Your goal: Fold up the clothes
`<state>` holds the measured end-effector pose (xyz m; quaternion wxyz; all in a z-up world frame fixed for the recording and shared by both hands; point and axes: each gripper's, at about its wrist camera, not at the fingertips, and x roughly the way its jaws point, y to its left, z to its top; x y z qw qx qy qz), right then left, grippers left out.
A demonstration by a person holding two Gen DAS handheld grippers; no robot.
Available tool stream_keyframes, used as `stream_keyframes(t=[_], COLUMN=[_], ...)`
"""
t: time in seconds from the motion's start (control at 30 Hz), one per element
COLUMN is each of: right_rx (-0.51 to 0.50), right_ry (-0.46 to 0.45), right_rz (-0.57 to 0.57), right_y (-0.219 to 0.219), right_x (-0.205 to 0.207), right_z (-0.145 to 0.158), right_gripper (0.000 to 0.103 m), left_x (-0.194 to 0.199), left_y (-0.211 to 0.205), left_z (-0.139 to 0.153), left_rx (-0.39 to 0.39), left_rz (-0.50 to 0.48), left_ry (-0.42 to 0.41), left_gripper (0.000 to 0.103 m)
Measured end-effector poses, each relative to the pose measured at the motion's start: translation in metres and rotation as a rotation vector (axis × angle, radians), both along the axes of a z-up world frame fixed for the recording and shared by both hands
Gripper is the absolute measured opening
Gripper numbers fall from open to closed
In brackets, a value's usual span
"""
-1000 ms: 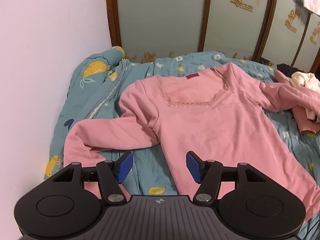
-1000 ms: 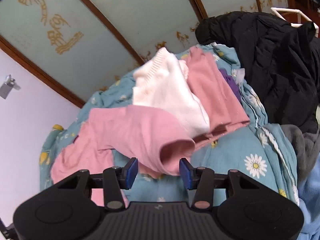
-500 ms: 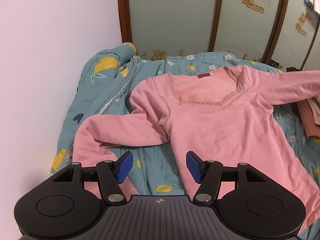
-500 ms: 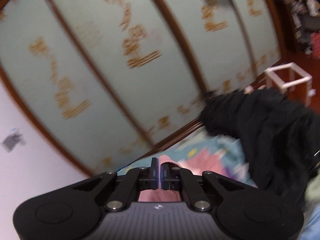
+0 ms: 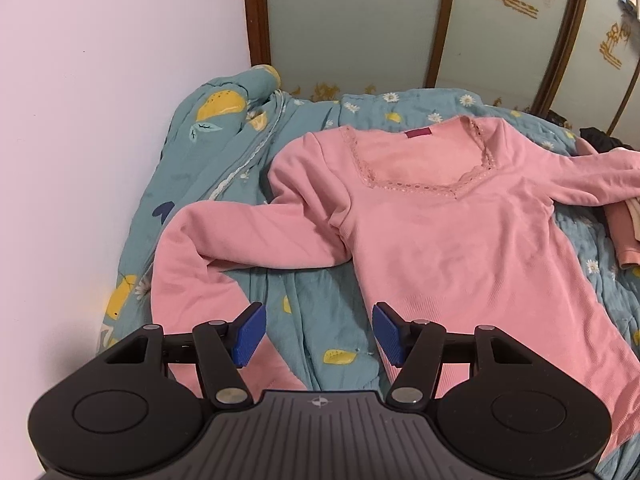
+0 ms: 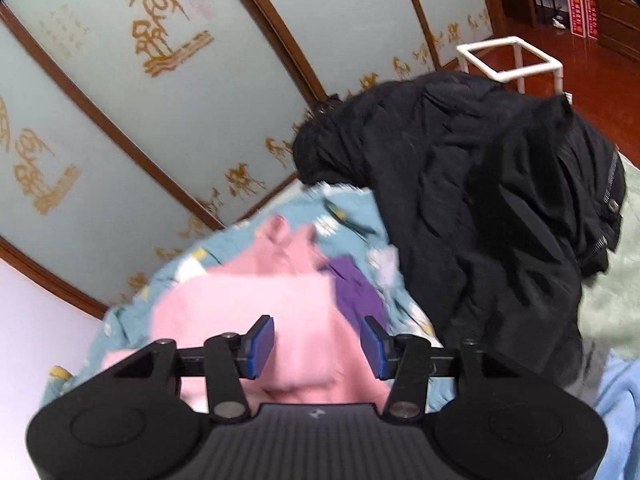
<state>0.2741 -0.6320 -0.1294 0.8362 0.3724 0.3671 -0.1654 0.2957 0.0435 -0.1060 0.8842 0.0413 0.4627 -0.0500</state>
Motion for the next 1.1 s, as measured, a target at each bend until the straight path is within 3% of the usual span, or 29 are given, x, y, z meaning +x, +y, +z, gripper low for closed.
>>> stream_keyframes(t=[0.1, 0.27, 0.37, 0.5, 0.63, 0.7, 0.83, 0.9, 1.03, 1.1], right_rx=[0.140, 0.106, 0.115, 0.037, 0.094, 0.050, -0.071, -0.183, -0.191, -0.175], right_ry=[-0.103, -0.146, -0.209, -0.267, -0.426, -0.381, -0.118, -0.011, -0.083, -0.143], right_rz=[0.010, 0.041, 0.064, 0.079, -0.025, -0.062, -0.152, -0.192, -0.196, -0.112], right_y=[0.001, 0.007, 0.006, 0.004, -0.026, -0.036, -0.045, -0.044, -0.031, -0.010], right_x=[-0.010, 0.002, 0.002, -0.007, -0.020, -0.011, 0.019, 0.023, -0.003, -0.019], right_z=[-0.021, -0.032, -0.033, -0.010, 0.039, 0.060, 0.063, 0.058, 0.057, 0.060], right_gripper=[0.047, 0.046, 0.006, 0.005, 0.005, 0.005, 0.015, 0.035, 0.035, 0.035], left_x=[-0.002, -0.005, -0.006, -0.004, -0.003, -0.003, -0.003, -0.005, -0.009, -0.011], left_y=[-0.005, -0.014, -0.017, -0.021, -0.025, -0.024, -0.013, -0.002, 0.032, 0.061], left_z=[0.000, 0.003, 0.005, 0.005, 0.009, 0.011, 0.016, 0.023, 0.039, 0.048], left_rx=[0.006, 0.021, 0.031, 0.053, 0.074, 0.077, 0.090, 0.089, 0.105, 0.058], left_rz=[-0.006, -0.017, -0.022, -0.027, -0.031, -0.031, -0.005, 0.010, 0.064, 0.122], left_ry=[-0.001, -0.007, -0.007, -0.004, -0.011, -0.012, -0.021, -0.034, -0.062, -0.075], left_gripper=[0.059, 0.059, 0.059, 0.059, 0.059, 0.059, 0.059, 0.059, 0.065, 0.070])
